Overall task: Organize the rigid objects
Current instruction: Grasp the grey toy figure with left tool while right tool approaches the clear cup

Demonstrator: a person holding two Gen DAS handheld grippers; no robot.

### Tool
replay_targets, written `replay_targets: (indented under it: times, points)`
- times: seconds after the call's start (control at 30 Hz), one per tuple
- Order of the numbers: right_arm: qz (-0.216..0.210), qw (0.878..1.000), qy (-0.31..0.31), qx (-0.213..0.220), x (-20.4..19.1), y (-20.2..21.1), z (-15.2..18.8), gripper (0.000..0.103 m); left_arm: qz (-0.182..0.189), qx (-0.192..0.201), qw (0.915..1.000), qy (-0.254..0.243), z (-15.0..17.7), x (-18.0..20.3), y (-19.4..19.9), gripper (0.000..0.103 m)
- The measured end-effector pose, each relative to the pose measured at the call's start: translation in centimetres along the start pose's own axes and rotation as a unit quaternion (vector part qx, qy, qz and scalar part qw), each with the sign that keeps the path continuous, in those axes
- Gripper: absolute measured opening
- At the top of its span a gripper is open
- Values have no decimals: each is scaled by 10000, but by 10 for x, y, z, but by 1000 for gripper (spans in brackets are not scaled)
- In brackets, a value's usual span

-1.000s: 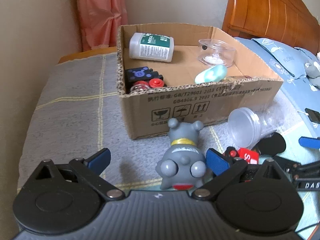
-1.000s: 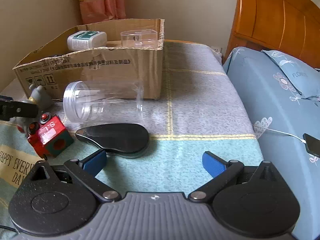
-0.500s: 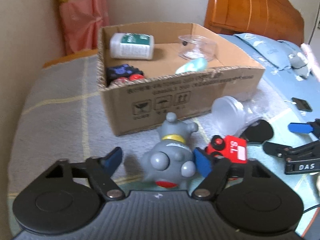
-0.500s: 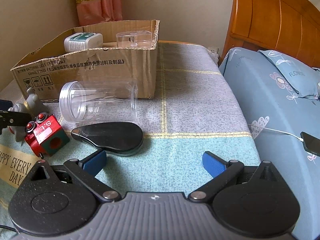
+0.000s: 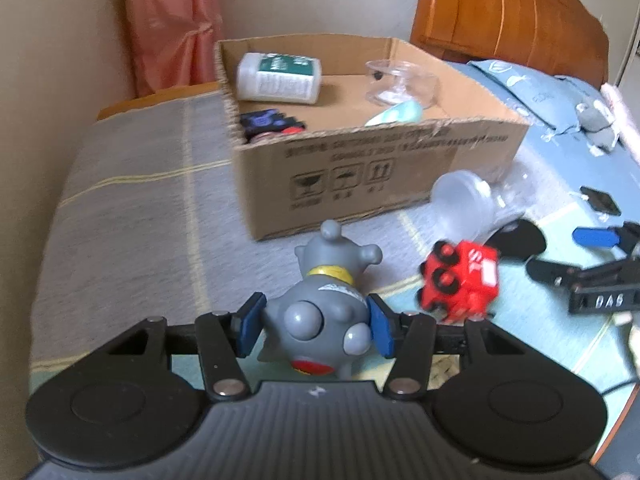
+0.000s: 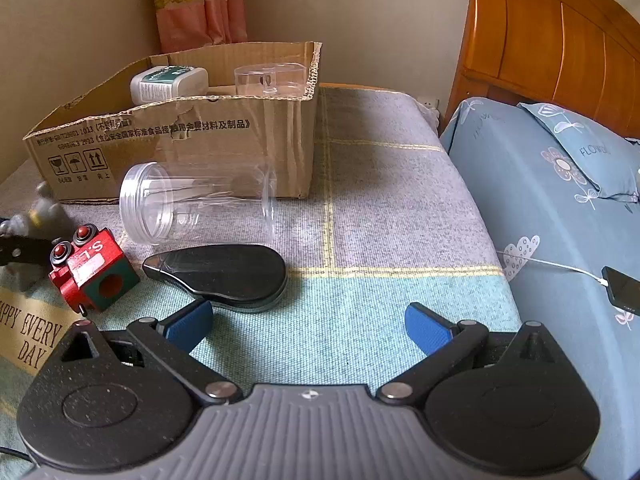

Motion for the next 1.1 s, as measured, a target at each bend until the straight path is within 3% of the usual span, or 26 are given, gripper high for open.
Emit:
replay_targets:
  times: [0.33,0.53,0.8,1.1]
  points:
    - [-57,10000,-29,-7,0,3,0,103,-110,48,9999,-39,5,-6,4,55]
    - [-568,9977,-311,199,2,19,-18,103,-20,94,9999,101,6,-9,4,55]
    - [-1259,9917,-104,237,-31,19,-50,103,-35,126,9998,164,7,-10,3,55]
    - [-1239,9921,39,190,-56,7,-64,103,18,148,9997,203,7,-12,4,55]
Point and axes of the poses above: each gripper's, at about its wrist camera, not at the fingertips, and y roughly against the way its jaws point, x to its right, z to its underside, the point moved 8 cm from there along -y, roughly the way its jaws point, and after that the axes turned 10 degrees about z, right-handed, at the moved point
